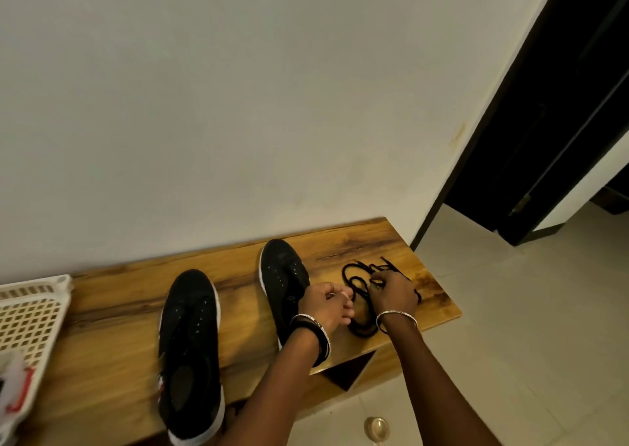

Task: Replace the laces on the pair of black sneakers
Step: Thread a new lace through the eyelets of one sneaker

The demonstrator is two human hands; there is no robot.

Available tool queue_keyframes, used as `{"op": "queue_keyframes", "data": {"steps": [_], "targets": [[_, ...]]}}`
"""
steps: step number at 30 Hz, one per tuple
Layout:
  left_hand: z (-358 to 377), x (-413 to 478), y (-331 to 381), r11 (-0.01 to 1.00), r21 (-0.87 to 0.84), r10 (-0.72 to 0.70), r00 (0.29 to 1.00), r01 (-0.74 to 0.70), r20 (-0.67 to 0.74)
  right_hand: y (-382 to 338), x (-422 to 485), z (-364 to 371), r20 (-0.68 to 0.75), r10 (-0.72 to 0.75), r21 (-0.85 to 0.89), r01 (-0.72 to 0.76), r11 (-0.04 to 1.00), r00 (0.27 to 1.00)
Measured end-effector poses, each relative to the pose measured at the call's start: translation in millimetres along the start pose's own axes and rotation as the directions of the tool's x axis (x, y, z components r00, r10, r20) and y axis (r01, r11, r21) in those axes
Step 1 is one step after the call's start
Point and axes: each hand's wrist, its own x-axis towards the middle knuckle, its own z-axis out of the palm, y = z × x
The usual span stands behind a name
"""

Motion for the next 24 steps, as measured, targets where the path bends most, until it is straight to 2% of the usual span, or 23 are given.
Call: {"op": "queue_keyframes", "data": {"steps": [4, 9, 13, 19, 24], "targets": [[-38.4, -40.3, 0.2, 1.000, -0.015, 0.005, 0.997, -0.006, -0.079, -28.5, -55.5, -15.1, -0.027, -0.043, 0.116, 0.046, 0.992, 0.999], [-104.0, -95.4, -13.9, 0.997, -0.073, -0.003, 0.974, -0.014, -0.225, -78.9, -137.9, -2.7, 0.022, -0.156, 0.345, 0.140, 0.928, 0.987], [-164.2, -141.7, -26.7, 0.994, -0.089, 0.033, 0.940, -0.067, -0.341, -127.2, -198.3, 20.6, 0.096, -0.261, 0.444, 0.194, 0.875, 0.961], [-258.2, -186.2, -42.0, 0.994, -0.034, 0.069, 0.815, -0.108, -0.575, -195.5, -267.9, 57.9, 0.187, -0.402, 0.521, 0.257, 0.814, 0.896], [-331.9, -197.2, -48.9, 0.989, 0.144, 0.127, 0.663, -0.029, -0.738, -236.7, -300.8, 89.0, 0.284, -0.464, 0.552, 0.253, 0.795, 0.839]]}}
